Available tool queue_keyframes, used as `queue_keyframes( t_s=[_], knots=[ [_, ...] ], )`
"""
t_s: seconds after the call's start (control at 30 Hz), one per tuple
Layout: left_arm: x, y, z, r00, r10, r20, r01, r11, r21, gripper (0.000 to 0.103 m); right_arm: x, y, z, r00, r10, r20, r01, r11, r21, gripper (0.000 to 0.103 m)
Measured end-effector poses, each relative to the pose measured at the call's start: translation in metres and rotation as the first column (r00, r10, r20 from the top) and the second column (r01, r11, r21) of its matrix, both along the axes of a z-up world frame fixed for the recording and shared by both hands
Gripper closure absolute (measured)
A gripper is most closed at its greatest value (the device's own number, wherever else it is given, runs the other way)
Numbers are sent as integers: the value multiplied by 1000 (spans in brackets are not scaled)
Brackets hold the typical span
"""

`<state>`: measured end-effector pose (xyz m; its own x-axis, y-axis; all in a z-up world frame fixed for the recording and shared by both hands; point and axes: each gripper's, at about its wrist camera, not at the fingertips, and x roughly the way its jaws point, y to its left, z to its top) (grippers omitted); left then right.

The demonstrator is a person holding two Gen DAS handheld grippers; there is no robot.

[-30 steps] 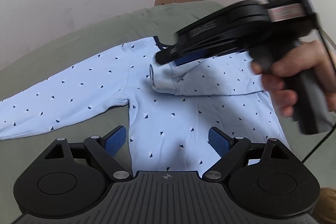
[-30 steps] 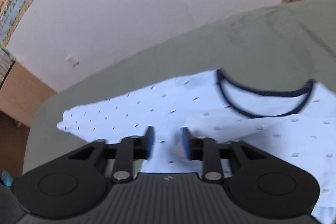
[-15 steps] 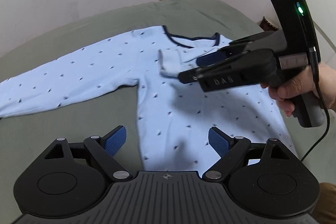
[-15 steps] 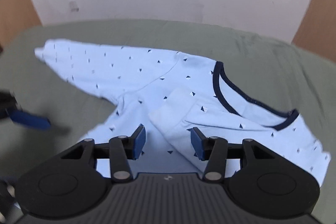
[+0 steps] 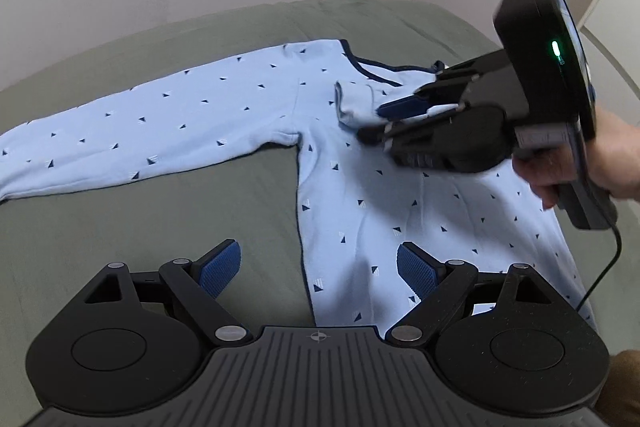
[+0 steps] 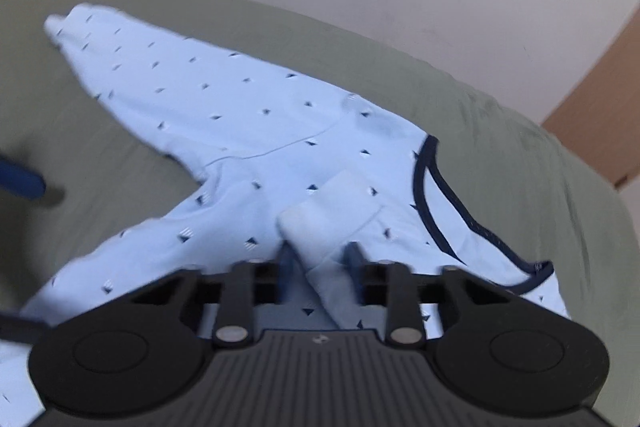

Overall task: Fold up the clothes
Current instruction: 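Carry the held sleeve across the shirt body toward the collar, then open the right gripper and lift it off the folded sleeve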

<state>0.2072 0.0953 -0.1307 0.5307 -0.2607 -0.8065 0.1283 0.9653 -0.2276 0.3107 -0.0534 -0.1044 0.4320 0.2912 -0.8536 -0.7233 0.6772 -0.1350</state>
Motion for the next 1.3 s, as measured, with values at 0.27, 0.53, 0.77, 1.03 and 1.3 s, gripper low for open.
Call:
queue_keyframes(
  t_s=[0.27,0.53,0.77,1.03,1.3],
  knots=[
    [0,4,1,1000,23,7,-23,1000,-17,16,17,1,34,997,-70,12,67,985,162,92],
    [0,9,1,999,33,-6,-33,999,-2,16,12,26,-1,997,-34,-62,41,992,120,88],
    [3,9,5,999,39,-7,-39,999,-8,16,10,-19,30,983,-105,-148,141,954,263,63],
    [7,-5,13,999,39,4,-39,999,8,16,-11,-183,60,926,-359,-114,377,879,294,55],
    [6,-35,30,999,21,26,-21,999,24,16,-26,-272,25,831,-497,-251,556,760,336,55]
  ],
)
